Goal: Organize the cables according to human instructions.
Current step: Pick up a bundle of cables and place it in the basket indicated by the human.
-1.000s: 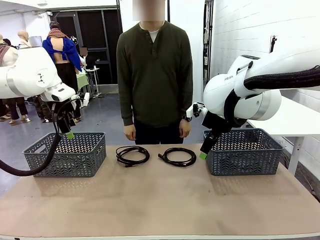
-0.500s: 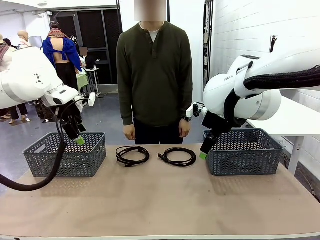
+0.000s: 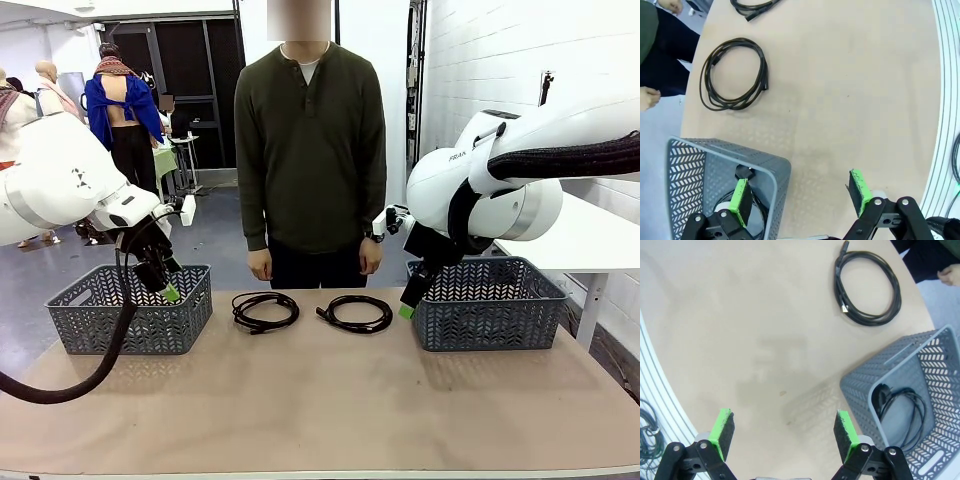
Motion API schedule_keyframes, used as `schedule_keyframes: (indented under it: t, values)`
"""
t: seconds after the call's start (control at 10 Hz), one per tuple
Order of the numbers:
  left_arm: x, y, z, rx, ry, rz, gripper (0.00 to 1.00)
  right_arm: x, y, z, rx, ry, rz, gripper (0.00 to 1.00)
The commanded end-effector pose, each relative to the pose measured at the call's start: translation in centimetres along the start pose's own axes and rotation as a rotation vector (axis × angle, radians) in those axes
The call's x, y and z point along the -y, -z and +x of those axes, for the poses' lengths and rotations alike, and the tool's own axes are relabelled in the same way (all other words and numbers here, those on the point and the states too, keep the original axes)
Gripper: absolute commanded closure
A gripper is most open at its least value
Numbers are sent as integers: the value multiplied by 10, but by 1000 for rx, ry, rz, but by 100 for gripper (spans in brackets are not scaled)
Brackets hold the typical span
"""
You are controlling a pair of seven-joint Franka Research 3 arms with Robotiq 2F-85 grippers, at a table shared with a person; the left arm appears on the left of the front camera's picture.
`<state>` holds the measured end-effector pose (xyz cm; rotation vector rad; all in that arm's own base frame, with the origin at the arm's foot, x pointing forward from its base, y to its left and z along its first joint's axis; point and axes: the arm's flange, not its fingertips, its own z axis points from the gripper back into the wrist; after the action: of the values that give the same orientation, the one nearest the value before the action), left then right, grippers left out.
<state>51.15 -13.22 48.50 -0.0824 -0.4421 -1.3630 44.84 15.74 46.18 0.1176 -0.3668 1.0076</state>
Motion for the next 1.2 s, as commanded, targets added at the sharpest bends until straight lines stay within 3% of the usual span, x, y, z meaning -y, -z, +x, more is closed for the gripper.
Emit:
schedule_keyframes:
  t: [0.0, 1.1]
  values:
    - [-3, -5, 2, 7, -3, -4, 0, 0, 1, -1, -1, 3, -2, 0]
    - [-3, -5, 2, 7, -3, -4, 0, 0, 1, -1, -1, 3, -2, 0]
